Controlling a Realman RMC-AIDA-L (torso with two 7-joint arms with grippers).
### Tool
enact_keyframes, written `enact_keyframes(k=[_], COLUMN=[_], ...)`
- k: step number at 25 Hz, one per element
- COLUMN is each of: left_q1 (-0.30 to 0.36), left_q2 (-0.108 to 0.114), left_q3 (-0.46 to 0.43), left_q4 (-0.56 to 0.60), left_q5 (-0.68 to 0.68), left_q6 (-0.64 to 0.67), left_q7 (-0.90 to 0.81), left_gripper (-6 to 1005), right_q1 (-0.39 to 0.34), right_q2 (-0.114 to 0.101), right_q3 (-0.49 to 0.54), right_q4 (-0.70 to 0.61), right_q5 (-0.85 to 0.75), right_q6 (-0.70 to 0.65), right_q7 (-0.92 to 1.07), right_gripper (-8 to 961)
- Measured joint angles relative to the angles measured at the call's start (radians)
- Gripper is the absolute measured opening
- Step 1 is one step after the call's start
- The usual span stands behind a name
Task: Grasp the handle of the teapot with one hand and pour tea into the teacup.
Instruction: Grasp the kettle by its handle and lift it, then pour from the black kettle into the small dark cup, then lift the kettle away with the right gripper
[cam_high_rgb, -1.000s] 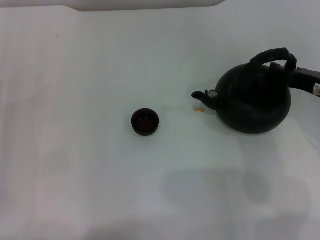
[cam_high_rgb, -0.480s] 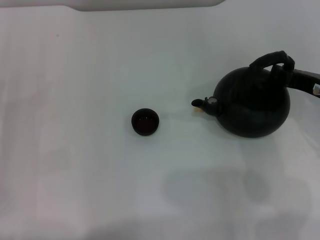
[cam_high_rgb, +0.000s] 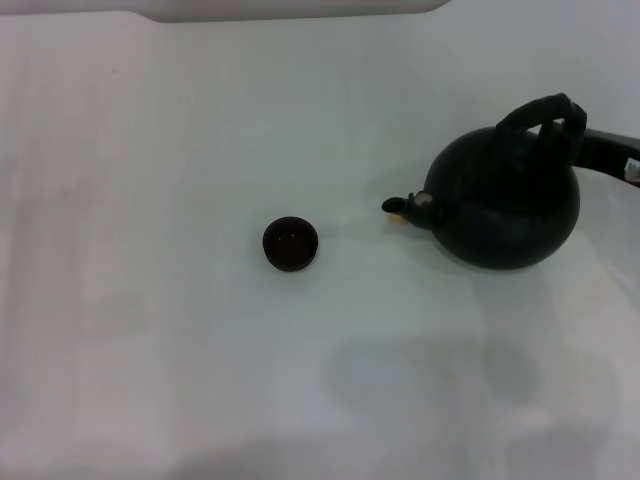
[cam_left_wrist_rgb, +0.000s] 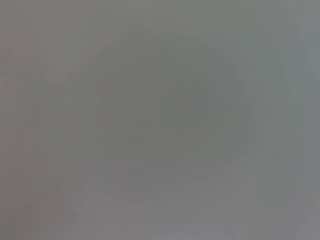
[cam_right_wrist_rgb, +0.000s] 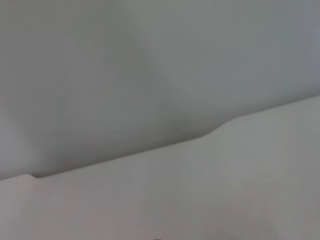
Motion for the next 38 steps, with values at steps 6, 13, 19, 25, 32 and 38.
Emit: enact_keyframes(k=[6,13,19,25,32,38], left_q1=[-0.001,-0.001,-0.001,-0.001,-0.001,-0.001], left_q2=[0.0,0.001,0.001,0.0,-0.002,-0.003], left_q3=[-0.001,-0.002,-0.002,-0.001,-0.002,-0.002], left_q4=[0.0,0.0,0.0,0.001,0.001,0.001], left_q5=[-0.002,-0.003,-0.003,-0.003,-0.003,-0.003], left_q6=[0.0,0.001,0.003,0.003,0.001,0.001], left_q7=[0.0,0.0,0.0,0.0,0.0,0.0], left_gripper=[890,890,891,891,891,890], right_q1=[0.02,0.104,0.202,0.238,0.229,0.234], right_q2=[-0.001,0.0,0.005,0.007,0.007,0.008], right_q3=[0.02,0.008,-0.046,-0.11,-0.193,-0.239], right_q4=[-0.027,-0.055,-0.041,-0.057,-0.105,-0.128], right_q5=[-0.005,-0.015,-0.107,-0.255,-0.424,-0.566], right_q6=[0.046,0.07,0.056,0.03,-0.018,-0.026], right_q7=[-0.005,-0.03,0.008,0.091,0.178,0.287], right_gripper=[226,226,225,226,225,224])
